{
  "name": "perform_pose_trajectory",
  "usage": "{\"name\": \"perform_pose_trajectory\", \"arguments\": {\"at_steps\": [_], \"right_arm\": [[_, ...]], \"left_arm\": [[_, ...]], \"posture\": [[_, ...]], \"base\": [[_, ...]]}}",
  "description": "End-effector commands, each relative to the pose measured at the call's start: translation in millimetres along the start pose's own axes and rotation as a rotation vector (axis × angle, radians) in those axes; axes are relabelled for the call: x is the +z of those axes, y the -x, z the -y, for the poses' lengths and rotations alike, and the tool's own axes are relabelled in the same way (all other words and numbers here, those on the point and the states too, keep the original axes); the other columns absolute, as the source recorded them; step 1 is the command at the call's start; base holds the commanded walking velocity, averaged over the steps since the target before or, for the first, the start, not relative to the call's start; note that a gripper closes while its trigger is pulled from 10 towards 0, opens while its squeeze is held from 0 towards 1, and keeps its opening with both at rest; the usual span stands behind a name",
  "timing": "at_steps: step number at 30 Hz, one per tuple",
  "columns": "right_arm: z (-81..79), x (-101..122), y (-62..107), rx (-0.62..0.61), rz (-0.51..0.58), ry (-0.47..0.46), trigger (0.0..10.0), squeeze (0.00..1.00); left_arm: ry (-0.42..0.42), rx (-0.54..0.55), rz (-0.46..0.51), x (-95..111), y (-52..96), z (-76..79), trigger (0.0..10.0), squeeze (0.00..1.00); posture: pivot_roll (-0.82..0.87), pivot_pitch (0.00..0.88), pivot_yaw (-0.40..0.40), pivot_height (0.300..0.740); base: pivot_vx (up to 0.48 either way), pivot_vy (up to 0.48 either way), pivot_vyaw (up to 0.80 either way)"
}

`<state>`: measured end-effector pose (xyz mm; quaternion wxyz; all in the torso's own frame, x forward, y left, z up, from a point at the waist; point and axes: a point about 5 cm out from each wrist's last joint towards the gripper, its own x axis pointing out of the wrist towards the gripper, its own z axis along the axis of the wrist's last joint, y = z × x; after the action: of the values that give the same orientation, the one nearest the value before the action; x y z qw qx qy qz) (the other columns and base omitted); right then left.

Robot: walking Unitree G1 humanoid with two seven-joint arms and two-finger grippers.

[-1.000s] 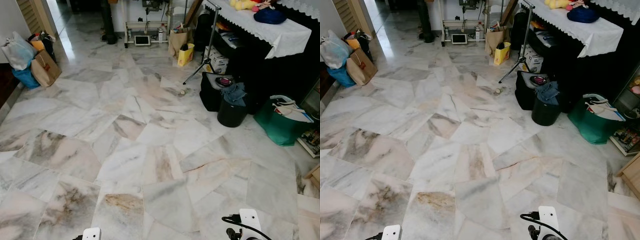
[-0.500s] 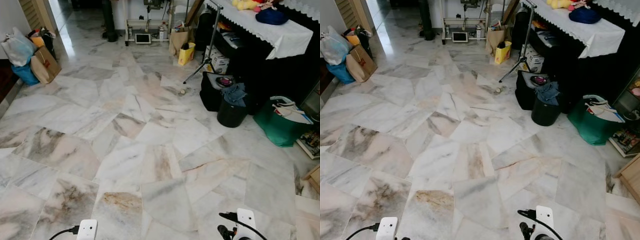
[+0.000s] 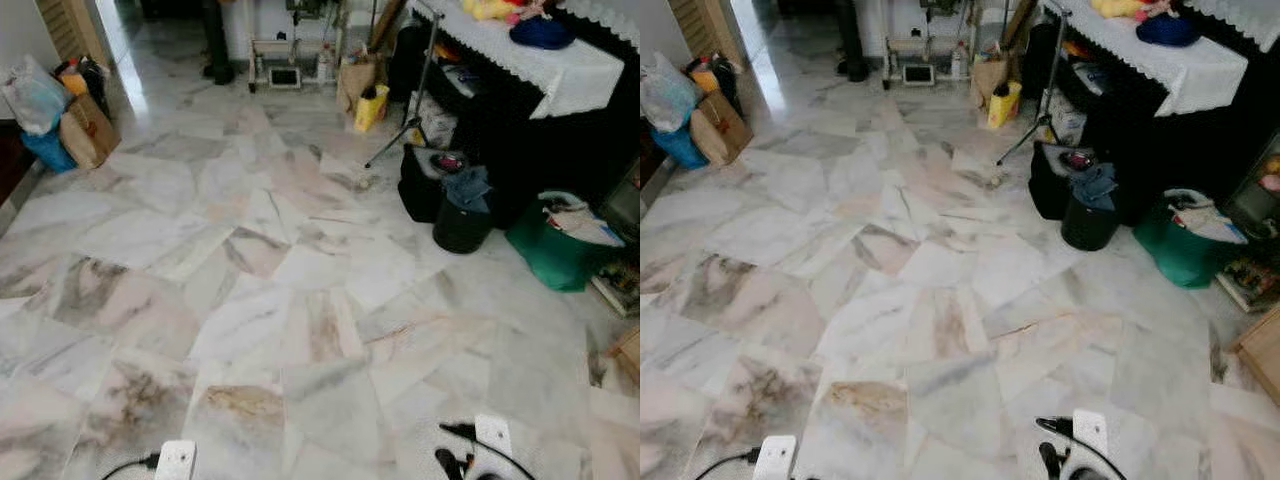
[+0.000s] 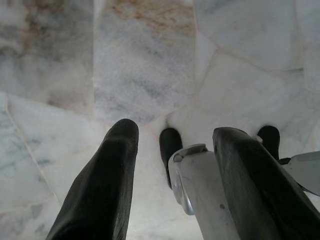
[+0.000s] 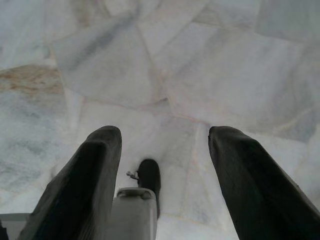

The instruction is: Hang keys on a hook

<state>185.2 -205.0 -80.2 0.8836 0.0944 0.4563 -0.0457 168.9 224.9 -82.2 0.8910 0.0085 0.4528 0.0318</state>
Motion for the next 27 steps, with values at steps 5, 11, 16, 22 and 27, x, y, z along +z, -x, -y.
{"name": "perform_pose_trajectory", "arguments": {"at_steps": [5,11,16,22,27], "right_arm": [[2.4,-0.4,0.4,-0.019,0.002,-0.02,10.0,0.0],[2.5,-0.5,0.4,-0.017,-0.001,-0.023,10.0,0.0],[2.7,0.0,0.4,-0.018,0.002,-0.025,10.0,0.0],[3.1,-0.1,0.5,-0.021,0.0,-0.024,10.0,0.0],[2.8,-0.4,0.4,-0.021,-0.002,-0.025,10.0,0.0]], "left_arm": [[-0.037,-0.014,-0.005,-1.2,0.5,-0.6,10.0,0.0],[-0.036,-0.016,-0.007,-2.3,0.7,-0.5,10.0,0.0],[-0.051,-0.024,-0.007,-2.5,0.5,1.5,10.0,0.0],[-0.057,-0.024,-0.015,-3.9,0.5,3.0,10.0,0.0],[-0.072,-0.026,-0.027,-6.9,1.2,2.1,10.0,0.0]], "posture": [[0.06,0.0,-0.056,0.74],[0.06,0.0,-0.055,0.74],[0.06,0.0,-0.055,0.74],[0.06,0.0,-0.055,0.74],[0.06,0.0,-0.056,0.74]], "base": [[0.0,0.0,-0.68],[0.0,0.0,-0.68],[0.0,0.0,-0.68],[0.0,0.0,-0.68],[0.0,0.0,-0.68]]}}
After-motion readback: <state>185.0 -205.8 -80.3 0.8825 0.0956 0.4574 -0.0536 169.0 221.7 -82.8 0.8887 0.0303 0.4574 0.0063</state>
